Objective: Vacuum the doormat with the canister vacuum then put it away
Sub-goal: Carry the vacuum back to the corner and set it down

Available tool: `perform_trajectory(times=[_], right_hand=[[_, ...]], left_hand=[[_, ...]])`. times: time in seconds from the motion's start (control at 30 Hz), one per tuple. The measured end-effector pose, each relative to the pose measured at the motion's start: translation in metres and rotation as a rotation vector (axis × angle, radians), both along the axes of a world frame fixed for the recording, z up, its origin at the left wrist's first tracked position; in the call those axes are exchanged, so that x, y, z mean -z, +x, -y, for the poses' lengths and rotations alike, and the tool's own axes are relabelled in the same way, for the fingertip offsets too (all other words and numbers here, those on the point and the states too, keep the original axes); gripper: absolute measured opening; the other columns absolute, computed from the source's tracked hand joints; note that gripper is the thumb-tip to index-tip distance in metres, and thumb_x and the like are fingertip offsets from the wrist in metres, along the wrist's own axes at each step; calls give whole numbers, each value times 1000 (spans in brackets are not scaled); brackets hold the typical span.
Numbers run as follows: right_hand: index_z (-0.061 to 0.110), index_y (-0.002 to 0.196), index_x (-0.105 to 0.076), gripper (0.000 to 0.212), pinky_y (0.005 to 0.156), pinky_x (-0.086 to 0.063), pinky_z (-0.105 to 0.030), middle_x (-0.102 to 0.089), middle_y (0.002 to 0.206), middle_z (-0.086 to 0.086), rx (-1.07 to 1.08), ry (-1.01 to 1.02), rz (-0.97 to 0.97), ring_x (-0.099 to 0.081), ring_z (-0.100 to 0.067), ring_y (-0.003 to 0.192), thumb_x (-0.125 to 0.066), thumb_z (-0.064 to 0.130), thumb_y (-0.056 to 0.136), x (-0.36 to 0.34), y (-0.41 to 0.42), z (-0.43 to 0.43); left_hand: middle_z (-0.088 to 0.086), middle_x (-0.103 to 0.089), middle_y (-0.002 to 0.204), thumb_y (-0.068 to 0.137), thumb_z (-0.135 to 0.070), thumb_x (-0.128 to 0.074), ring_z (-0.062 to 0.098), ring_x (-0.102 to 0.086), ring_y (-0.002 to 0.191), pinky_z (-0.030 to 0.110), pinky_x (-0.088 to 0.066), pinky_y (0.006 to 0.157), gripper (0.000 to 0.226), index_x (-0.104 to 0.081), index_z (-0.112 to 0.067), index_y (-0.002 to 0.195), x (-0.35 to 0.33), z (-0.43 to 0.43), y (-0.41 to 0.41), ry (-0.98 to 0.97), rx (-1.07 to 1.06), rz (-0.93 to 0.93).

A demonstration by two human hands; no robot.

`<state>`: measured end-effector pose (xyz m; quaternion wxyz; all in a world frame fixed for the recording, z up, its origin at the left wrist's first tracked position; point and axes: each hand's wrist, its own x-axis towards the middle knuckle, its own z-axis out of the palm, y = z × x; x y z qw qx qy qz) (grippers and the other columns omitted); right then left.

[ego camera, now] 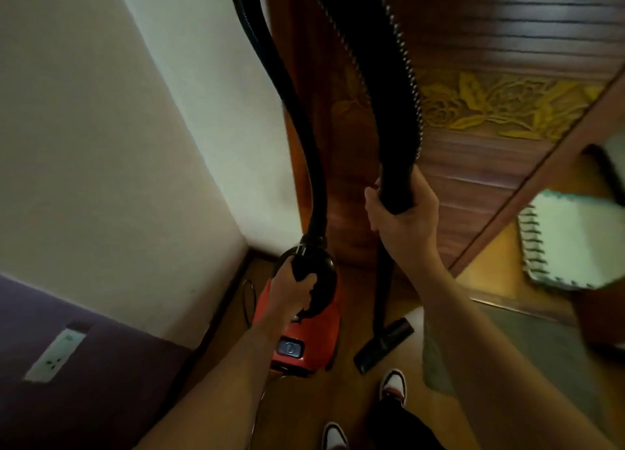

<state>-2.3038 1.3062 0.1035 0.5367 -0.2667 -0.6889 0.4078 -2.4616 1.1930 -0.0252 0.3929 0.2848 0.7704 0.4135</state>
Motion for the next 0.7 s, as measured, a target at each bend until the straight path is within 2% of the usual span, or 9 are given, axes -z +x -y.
perform_trajectory(times=[0.07, 0.13, 0.17, 0.27, 0.33, 0.4, 0.43, 0.57, 0.7], right_hand=[[18, 90, -56, 9, 50, -45, -49, -53, 69, -16, 94, 21, 1, -54, -38, 56, -65, 15, 90, 0, 33, 1], [37, 90, -55, 24, 53, -45, -40, -55, 71, 6, 223, 45, -5, -53, -25, 60, -65, 16, 88, -2, 66, 3], [41, 89, -53, 29, 54, -42, -36, -51, 71, 16, 270, 48, 1, -50, -17, 61, -66, 15, 87, -4, 83, 4], [41, 88, -50, 41, 59, -39, -23, -49, 71, 21, 399, 51, 34, -45, -3, 63, -68, 5, 85, -8, 135, 10], [42, 89, -51, 37, 59, -45, -30, -53, 72, 15, 489, 62, 42, -53, -11, 63, -69, 10, 87, -9, 173, 15], [42, 93, -54, 29, 56, -49, -46, -55, 71, -3, 552, 78, 40, -57, -31, 61, -68, 17, 90, -11, 212, 22], [43, 94, -55, 29, 55, -49, -47, -55, 70, -7, 592, 86, 40, -57, -35, 59, -68, 18, 90, -12, 233, 24], [15, 86, -53, 17, 55, -43, -46, -46, 69, -16, 758, 61, 29, -47, -33, 59, -68, 8, 89, -8, 315, 38], [13, 87, -53, 16, 56, -43, -51, -47, 72, -17, 923, 40, 15, -48, -35, 62, -69, 11, 89, -3, 399, 55]], left_hand=[[10, -59, 71, 96, -10, -59, 16, -54, 48, 30, -47, 47, 44, -48, -24, 136, -2, -12, 23, -3, 91, 35], [8, -57, 67, 97, -11, -58, 15, -52, 46, 29, -46, 46, 41, -47, -25, 134, -4, -24, 49, -18, 172, 58], [7, -56, 66, 97, -10, -58, 14, -51, 45, 28, -45, 45, 40, -47, -22, 134, -5, -31, 64, -24, 212, 61], [7, -58, 68, 96, -10, -59, 14, -52, 43, 26, -45, 41, 44, -46, -17, 137, -7, -50, 111, -27, 334, 49], [9, -62, 72, 95, -11, -60, 16, -55, 48, 28, -47, 43, 43, -46, -21, 135, -9, -63, 146, -38, 421, 38], [10, -63, 75, 95, -11, -60, 18, -56, 50, 29, -48, 45, 38, -49, -24, 128, -12, -75, 184, -47, 506, 44], [10, -63, 75, 94, -11, -60, 19, -56, 49, 29, -47, 45, 33, -52, -22, 124, -13, -80, 204, -44, 550, 44], [9, -61, 70, 92, -6, -58, 17, -51, 43, 28, -44, 42, 25, -59, -19, 113, -19, -96, 289, -39, 725, 40], [9, -58, 64, 90, -2, -58, 16, -49, 38, 28, -42, 39, 22, -59, -12, 110, -22, -110, 376, -32, 896, 33]])
